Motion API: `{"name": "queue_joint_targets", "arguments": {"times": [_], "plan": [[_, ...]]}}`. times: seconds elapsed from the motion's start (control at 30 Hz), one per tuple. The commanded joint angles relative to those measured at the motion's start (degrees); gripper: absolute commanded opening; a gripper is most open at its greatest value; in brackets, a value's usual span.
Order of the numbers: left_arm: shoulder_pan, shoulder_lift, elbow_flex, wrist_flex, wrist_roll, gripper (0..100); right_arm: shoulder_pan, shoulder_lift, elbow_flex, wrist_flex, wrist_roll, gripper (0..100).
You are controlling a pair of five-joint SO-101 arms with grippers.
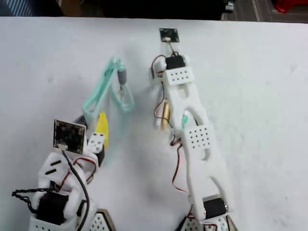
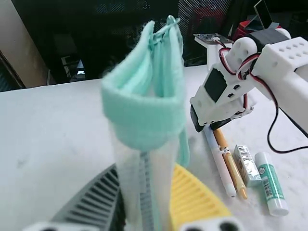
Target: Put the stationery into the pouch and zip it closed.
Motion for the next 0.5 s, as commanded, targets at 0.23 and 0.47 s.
{"name": "queue_joint_targets", "arguments": {"times": [0.23,0.47], "plan": [[-0.48,-0.13,-0.26,-1.23,-0.79,3,0.22,-0.22,2.73,1.36,4.04,13.1],[0.04,-0.13,-4.75,5.45,-0.18,14,0.04,-0.13,3.60,0.48,4.75,3.5]]}}
